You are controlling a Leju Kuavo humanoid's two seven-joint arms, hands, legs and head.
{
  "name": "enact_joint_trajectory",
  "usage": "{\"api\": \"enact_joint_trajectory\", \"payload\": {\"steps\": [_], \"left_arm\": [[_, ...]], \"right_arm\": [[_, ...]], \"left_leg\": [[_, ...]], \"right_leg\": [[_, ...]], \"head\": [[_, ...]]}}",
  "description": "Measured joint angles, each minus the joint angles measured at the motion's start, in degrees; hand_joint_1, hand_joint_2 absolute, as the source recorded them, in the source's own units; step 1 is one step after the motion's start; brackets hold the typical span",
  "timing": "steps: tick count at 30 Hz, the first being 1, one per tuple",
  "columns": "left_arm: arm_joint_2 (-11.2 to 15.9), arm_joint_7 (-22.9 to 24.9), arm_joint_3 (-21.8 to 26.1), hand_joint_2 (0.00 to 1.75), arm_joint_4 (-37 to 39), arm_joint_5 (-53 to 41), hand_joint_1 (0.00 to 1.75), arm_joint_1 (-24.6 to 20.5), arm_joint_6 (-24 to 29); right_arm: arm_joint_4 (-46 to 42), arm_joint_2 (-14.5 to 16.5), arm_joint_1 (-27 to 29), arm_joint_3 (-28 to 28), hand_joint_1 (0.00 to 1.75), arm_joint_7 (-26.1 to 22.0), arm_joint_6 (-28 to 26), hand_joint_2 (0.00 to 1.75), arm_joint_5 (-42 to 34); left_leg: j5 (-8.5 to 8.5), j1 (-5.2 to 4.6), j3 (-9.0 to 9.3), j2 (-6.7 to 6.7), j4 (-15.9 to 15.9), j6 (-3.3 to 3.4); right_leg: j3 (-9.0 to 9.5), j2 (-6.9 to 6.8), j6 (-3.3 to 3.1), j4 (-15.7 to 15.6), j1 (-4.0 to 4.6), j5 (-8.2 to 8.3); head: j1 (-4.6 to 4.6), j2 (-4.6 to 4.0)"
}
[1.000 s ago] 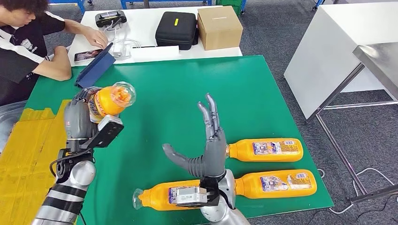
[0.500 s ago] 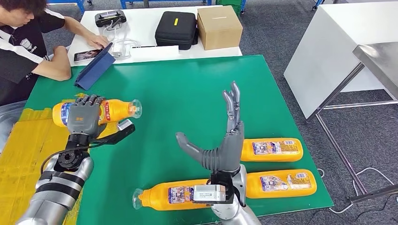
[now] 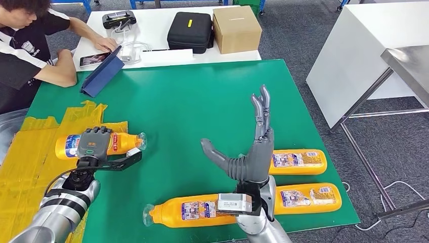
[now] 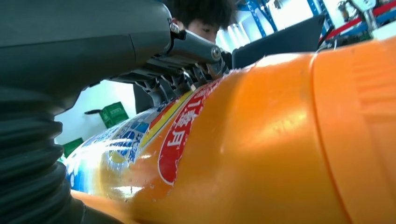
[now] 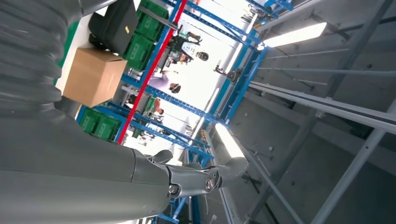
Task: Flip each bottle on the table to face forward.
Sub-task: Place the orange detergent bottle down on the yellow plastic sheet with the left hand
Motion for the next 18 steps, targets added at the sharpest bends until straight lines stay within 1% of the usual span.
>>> {"api": "enact_joint_trajectory", "payload": {"steps": [1, 2, 5, 9, 12, 15, 18], "left_arm": [[0.0, 0.09, -0.01, 1.75, 0.54, 0.21, 0.34, -0.24, -0.23], [0.0, 0.14, 0.02, 1.75, 1.08, 0.54, 0.0, -0.43, -0.36], [-0.03, 0.28, 0.65, 1.75, 2.48, 2.35, 0.0, -0.59, 0.36], [-0.21, 1.24, 2.9, 1.75, 2.81, 4.34, 0.0, -0.08, 2.14], [-0.37, 1.23, 5.12, 1.75, 1.6, 5.59, 0.0, 1.14, 2.96], [-0.43, 1.0, 6.55, 1.75, 0.56, 6.15, 0.0, 2.05, 3.23], [-0.45, 0.54, 8.02, 1.75, -1.23, 7.05, 0.0, 3.51, 4.21]], "right_arm": [[0.0, -0.07, -0.01, -0.09, 0.0, 0.26, 0.0, 1.75, 0.18], [0.0, -0.14, -0.01, -0.21, 0.0, 0.56, 0.0, 1.75, 0.42], [0.0, -0.41, -0.01, -0.63, 0.0, 2.29, 0.0, 1.75, 2.38], [0.01, -1.02, -0.01, -1.34, 0.0, 6.45, 0.2, 1.75, 7.93], [0.02, -1.82, 0.02, -2.19, 0.0, 9.62, 0.91, 1.75, 12.07], [0.02, -2.52, 0.04, -2.72, 0.0, 10.79, 1.36, 1.75, 13.51], [0.05, -3.3, 0.05, -3.15, 0.0, 13.91, 3.68, 1.75, 17.23]], "left_leg": [[0.0, 0.0, 0.01, 0.0, 0.0, 0.0], [0.0, 0.0, 0.03, 0.0, 0.0, 0.0], [0.0, 0.0, 0.09, 0.01, 0.0, 0.0], [0.01, 0.0, 0.12, 0.01, 0.0, 0.0], [0.01, 0.0, 0.11, 0.01, 0.0, 0.0], [0.0, 0.0, 0.1, 0.0, 0.0, 0.0], [-0.01, -0.01, 0.1, 0.02, 0.0, 0.0]], "right_leg": [[0.01, 0.0, 0.0, 0.0, 0.0, 0.0], [0.03, 0.0, 0.0, 0.0, 0.0, 0.0], [0.05, 0.01, 0.0, 0.0, 0.01, 0.0], [0.09, 0.01, 0.0, 0.01, 0.01, 0.0], [0.09, 0.01, 0.0, 0.02, 0.0, 0.0], [0.1, 0.0, 0.0, 0.02, 0.0, 0.0], [0.09, 0.01, 0.0, 0.01, -0.01, 0.0]], "head": [[0.0, 0.0], [0.0, 0.0], [-0.01, 0.0], [-0.01, 0.0], [-0.01, 0.0], [-0.01, 0.0], [0.0, 0.0]]}}
